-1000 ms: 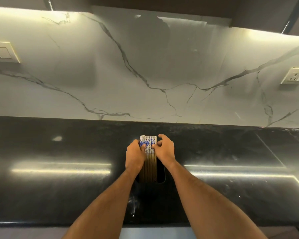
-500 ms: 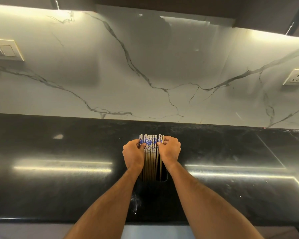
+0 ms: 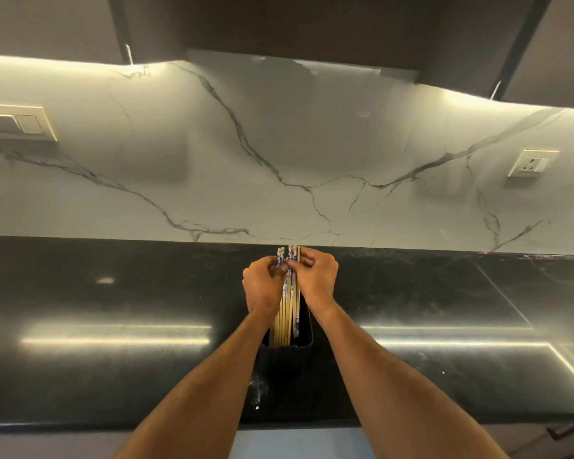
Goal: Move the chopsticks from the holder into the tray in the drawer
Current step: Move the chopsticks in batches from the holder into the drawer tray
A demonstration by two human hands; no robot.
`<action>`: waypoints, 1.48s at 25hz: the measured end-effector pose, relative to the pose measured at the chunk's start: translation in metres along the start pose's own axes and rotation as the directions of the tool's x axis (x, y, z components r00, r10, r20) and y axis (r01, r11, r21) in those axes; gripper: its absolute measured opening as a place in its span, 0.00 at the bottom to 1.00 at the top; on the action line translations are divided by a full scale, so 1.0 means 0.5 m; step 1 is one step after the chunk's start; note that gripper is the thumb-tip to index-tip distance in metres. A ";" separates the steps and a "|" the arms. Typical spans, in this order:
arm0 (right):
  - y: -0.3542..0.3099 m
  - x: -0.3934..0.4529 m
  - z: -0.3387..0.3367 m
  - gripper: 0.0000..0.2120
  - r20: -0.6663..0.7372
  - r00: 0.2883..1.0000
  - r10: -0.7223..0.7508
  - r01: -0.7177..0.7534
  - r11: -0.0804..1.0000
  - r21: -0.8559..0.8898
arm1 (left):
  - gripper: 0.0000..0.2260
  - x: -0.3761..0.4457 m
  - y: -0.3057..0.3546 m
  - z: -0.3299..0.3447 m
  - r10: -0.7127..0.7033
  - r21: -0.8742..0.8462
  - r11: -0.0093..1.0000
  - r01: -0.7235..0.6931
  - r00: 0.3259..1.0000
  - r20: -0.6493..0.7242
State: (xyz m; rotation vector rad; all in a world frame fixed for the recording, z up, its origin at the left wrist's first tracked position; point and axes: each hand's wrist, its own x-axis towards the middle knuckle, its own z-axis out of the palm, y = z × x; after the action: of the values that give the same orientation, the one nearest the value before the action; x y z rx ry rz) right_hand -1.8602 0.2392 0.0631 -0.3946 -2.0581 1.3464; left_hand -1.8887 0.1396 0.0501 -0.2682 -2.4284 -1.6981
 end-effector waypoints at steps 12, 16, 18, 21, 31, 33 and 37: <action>-0.199 -0.073 -0.103 0.15 -0.034 0.997 -0.070 0.077 0.970 0.231 | 0.08 -0.078 0.162 -0.106 0.228 -0.121 0.966 -0.229 0.973 -0.026; -0.213 -0.130 -0.123 0.17 0.021 0.997 0.068 -0.071 0.953 0.296 | 0.08 -0.122 0.159 -0.144 0.272 -0.100 0.959 -0.266 0.961 0.043; -0.215 -0.165 -0.127 0.16 0.028 0.987 0.155 -0.156 0.933 0.324 | 0.09 -0.150 0.149 -0.160 0.260 -0.100 0.963 -0.251 0.962 0.084; -0.211 -0.217 -0.132 0.14 0.006 0.968 0.252 -0.239 0.908 0.343 | 0.08 -0.184 0.132 -0.178 0.255 -0.083 0.966 -0.246 0.958 0.135; -0.169 -0.320 -0.151 0.13 0.043 0.979 0.198 -0.203 0.953 0.225 | 0.04 -0.270 0.101 -0.189 0.133 0.022 0.990 -0.139 0.975 0.177; -0.160 -0.326 -0.158 0.12 0.000 0.994 0.110 -0.109 0.983 0.148 | 0.04 -0.275 0.098 -0.184 0.086 0.051 0.994 -0.096 0.980 0.180; -0.133 -0.353 -0.201 0.09 0.075 0.942 -0.327 0.333 0.939 -0.085 | 0.03 -0.288 0.086 -0.175 -0.098 0.171 0.984 0.058 0.967 0.234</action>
State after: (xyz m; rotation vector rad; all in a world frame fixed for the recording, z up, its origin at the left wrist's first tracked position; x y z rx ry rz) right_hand -1.6557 0.1822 0.0890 -0.0429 -2.1296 1.0700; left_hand -1.7360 0.0643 0.0849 -0.3823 -2.7713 -1.5658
